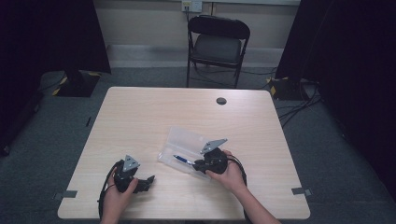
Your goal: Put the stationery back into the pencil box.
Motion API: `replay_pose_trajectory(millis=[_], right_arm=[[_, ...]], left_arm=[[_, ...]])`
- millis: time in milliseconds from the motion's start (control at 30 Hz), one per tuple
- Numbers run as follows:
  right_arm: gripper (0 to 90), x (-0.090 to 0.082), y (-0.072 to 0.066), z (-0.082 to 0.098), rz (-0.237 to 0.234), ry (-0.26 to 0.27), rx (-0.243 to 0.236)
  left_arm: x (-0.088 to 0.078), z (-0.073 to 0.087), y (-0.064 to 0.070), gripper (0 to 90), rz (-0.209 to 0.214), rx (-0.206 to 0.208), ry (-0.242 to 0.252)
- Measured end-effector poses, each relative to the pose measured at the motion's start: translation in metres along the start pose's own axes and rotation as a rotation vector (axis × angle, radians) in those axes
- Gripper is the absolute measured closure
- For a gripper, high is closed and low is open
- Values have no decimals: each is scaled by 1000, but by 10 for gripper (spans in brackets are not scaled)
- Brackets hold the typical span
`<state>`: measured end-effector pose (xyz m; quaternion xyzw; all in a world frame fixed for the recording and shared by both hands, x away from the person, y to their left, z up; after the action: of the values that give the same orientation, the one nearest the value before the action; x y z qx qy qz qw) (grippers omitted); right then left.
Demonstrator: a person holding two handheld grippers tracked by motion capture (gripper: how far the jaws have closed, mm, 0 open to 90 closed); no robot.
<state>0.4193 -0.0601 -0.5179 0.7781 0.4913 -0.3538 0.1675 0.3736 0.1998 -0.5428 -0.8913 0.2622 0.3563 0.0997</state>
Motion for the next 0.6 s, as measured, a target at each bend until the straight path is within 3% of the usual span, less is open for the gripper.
replay_pose_trajectory(millis=[367, 467, 500, 567, 600], right_arm=[[764, 0, 0, 1, 0, 9, -27], [702, -2, 0, 0, 2, 17, -23], [637, -4, 1, -2, 1, 28, -12], [616, -5, 0, -2, -5, 33, -9], [535, -8, -1, -5, -5, 53, -6]], left_arm=[[0, 0, 0, 82, 0, -5, -1], [0, 0, 0, 82, 0, -2, 0], [0, 0, 0, 82, 0, -7, 3], [0, 0, 0, 82, 0, -4, -1], [0, 0, 0, 82, 0, -3, -2]])
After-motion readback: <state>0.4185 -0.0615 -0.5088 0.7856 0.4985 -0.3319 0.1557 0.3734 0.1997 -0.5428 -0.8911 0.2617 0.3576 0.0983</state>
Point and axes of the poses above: each handheld gripper's, and its own axes: x roughly forward along the jaws, z roughly out of its underside, y roughly to its right, the point moved 6 cm from there along x, roughly forward along the jaws, and after that the axes turned 1 degree about -x, right-handed, at the moved point
